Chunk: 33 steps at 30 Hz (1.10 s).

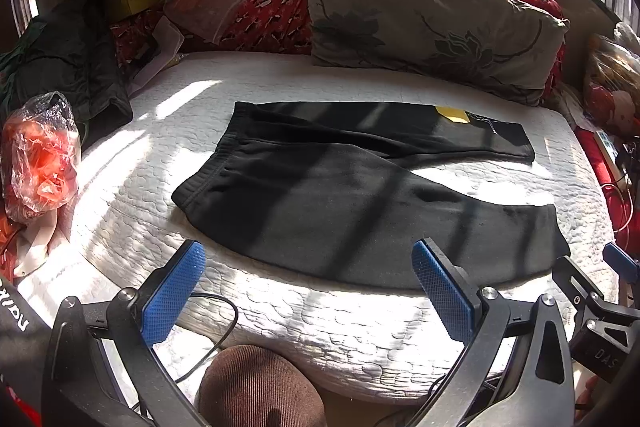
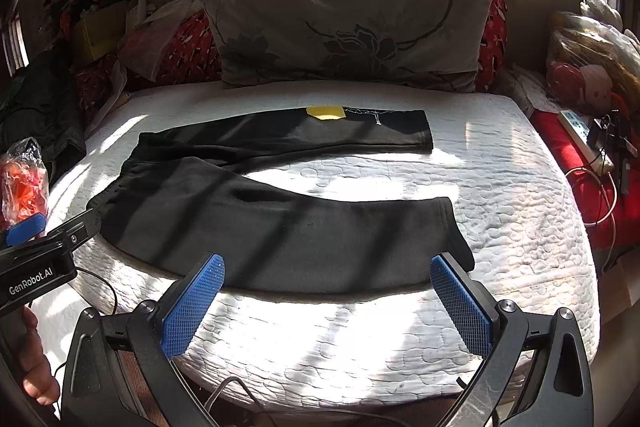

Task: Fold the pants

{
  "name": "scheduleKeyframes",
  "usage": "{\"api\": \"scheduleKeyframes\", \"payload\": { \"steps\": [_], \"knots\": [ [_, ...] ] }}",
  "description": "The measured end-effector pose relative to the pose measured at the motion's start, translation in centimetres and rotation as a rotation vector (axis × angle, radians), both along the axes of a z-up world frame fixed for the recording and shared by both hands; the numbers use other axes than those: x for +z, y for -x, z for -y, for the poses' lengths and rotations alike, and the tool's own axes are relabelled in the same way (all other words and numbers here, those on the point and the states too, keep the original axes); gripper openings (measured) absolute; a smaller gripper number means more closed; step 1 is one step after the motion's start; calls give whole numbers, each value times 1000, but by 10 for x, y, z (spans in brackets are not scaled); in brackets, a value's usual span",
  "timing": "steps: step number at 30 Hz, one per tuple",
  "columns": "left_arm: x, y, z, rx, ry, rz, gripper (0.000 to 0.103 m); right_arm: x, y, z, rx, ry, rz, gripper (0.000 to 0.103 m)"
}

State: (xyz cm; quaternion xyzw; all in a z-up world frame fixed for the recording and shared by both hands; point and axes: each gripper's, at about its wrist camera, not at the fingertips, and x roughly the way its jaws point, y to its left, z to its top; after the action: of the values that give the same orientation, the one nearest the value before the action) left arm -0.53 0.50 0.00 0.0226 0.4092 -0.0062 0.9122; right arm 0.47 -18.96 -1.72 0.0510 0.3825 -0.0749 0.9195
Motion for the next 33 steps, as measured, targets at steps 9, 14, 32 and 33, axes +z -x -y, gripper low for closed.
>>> {"api": "scheduleKeyframes", "payload": {
  "steps": [9, 14, 32, 33],
  "knots": [
    [-1, 0, 0, 5, -2, -5, 103, -2, -4, -1, 4, 0, -8, 103],
    [-5, -4, -4, 18, -2, -25, 103, -4, -5, 0, -1, 1, -14, 103],
    [-10, -8, -6, 28, -12, -52, 103, -6, -4, 8, -24, -2, -27, 103],
    [-10, -8, -6, 27, -13, -52, 103, -6, -4, 8, -24, -1, -27, 103]
  ]
}}
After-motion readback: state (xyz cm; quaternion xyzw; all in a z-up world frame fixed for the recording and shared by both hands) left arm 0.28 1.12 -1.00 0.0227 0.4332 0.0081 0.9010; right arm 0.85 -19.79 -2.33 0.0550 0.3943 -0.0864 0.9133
